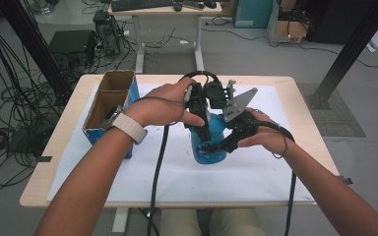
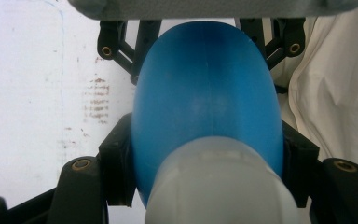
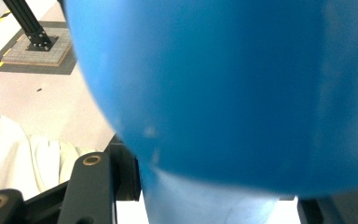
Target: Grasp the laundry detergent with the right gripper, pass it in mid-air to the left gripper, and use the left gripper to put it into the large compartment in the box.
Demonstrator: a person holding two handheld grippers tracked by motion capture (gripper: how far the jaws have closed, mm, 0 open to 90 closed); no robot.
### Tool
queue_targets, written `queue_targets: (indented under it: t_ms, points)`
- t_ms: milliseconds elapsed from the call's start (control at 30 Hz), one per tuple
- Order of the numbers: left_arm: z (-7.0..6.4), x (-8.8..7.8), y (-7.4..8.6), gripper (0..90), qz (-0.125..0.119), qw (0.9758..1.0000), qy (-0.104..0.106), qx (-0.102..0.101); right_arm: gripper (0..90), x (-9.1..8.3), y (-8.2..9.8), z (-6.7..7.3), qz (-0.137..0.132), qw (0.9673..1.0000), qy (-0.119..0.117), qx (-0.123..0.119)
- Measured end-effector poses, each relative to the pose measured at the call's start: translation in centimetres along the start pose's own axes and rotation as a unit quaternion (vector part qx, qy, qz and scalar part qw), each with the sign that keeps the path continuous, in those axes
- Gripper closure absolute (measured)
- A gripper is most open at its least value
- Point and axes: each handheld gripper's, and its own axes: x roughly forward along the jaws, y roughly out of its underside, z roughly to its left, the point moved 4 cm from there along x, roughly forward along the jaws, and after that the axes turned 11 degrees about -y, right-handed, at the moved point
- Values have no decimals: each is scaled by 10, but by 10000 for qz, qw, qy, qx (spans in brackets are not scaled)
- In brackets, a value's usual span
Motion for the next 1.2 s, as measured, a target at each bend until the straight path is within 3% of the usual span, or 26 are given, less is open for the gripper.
queue_targets:
  t_ms: [533, 767, 800, 900, 967, 1000, 1200]
  points:
    - [0, 2, -2, 373, 78, 10000, 23, 10, 430, 2, 2, -1, -28, 10000, -61, 32]
    - [0, 4, -2, 374, 111, 9999, 83, 15, 423, 4, 5, 0, -157, 9998, -98, 110]
    - [0, 4, -2, 374, 128, 9999, 88, -3, 399, 4, 5, 0, -181, 9997, -105, 134]
    - [-1, 5, -1, 374, 210, 9998, 67, 9, 208, 2, 11, 2, -276, 9989, -113, 371]
    - [0, 5, 0, 374, 251, 9997, 71, -31, 134, -1, 18, 3, -258, 9984, 3, 497]
    - [0, 5, 1, 374, 278, 9996, 78, -41, 105, -4, 22, 5, -294, 9974, -30, 656]
    - [3, 4, 11, 374, 334, 9993, 3, -164, 45, -19, 45, 7, -160, 9960, 131, 872]
